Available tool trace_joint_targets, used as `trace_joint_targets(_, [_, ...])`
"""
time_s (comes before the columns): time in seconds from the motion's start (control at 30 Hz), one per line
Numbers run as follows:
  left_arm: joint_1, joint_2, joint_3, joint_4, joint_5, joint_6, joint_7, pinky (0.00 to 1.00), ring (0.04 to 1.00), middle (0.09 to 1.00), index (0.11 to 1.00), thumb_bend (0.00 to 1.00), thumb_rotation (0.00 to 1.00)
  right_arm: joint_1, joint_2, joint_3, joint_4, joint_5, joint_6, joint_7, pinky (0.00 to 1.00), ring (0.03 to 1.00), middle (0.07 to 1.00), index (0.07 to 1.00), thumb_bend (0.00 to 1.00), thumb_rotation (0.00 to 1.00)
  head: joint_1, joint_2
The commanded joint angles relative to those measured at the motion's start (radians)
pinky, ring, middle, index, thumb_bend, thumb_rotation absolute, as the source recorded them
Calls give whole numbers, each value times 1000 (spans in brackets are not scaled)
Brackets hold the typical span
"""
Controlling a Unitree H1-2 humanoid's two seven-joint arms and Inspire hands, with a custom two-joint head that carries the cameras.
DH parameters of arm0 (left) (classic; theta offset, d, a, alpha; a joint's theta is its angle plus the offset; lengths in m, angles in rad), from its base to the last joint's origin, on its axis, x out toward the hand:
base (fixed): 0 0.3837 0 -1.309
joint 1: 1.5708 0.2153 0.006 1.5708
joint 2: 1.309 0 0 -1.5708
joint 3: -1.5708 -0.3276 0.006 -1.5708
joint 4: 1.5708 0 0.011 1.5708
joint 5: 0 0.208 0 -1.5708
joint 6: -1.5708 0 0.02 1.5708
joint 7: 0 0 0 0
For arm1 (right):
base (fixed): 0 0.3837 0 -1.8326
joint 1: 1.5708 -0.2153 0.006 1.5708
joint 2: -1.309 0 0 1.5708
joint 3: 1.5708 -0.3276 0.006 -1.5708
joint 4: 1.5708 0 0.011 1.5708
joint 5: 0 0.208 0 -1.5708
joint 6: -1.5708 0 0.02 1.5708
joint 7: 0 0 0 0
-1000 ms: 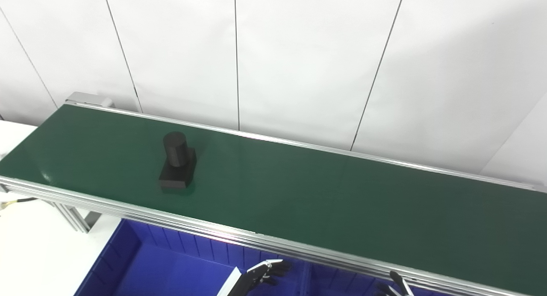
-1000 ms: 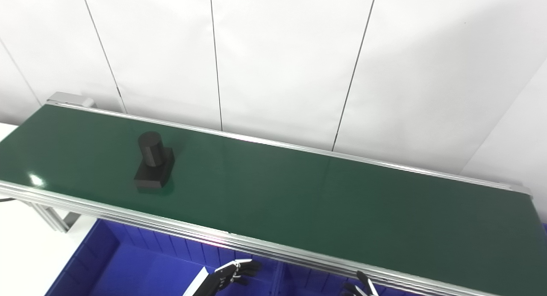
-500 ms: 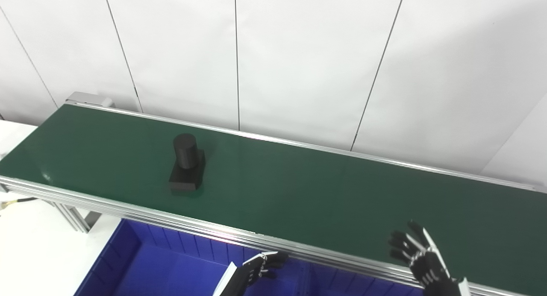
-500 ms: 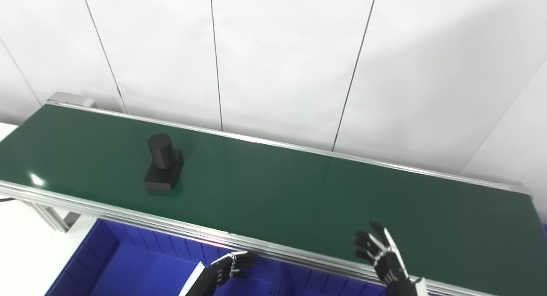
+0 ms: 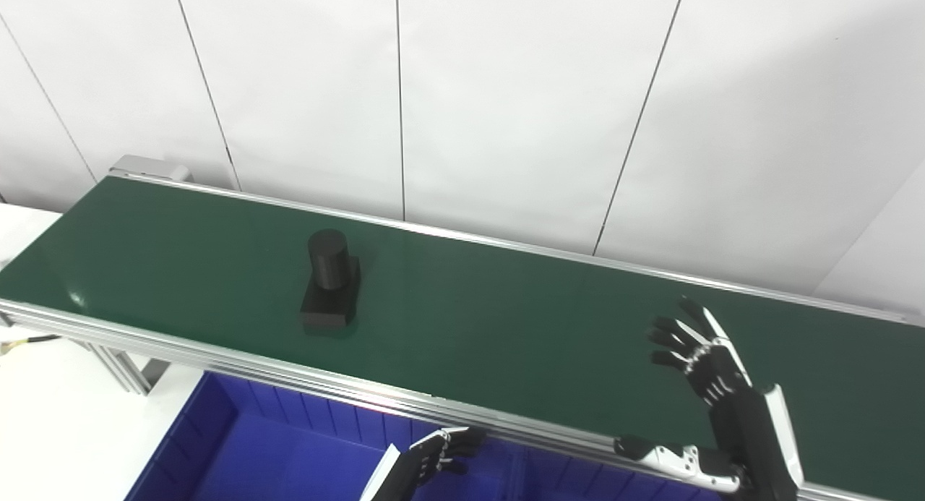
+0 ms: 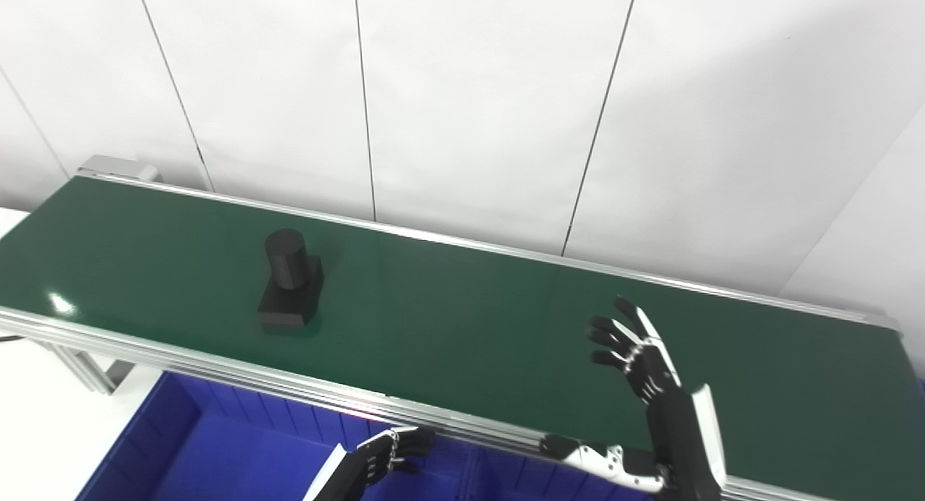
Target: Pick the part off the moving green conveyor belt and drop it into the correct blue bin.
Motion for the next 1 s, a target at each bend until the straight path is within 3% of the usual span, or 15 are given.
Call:
trace_joint_targets(0.0, [-21,-6,4,-11,-4,-40,-22,706,774,783,748,879,142,-55,12,7,-21,-31,30,2,690,779,811,920,857,305,-1,-2])
trace_joint_targets(0.43, [-26,-16,20,-9,-3,-40,-40,703,758,764,704,871,146,-228,51,51,45,-103,219,29,716,807,846,928,834,249,-4,3])
trace_joint_targets(0.6, [-30,-17,18,-7,4,-40,-36,707,753,762,696,856,145,-267,53,63,61,-137,259,31,713,799,854,937,834,283,-5,4])
trace_joint_targets(0.97, [7,1,28,-69,-15,-40,-53,698,737,740,693,866,185,-356,81,79,158,-162,282,25,715,799,839,923,854,316,-16,10])
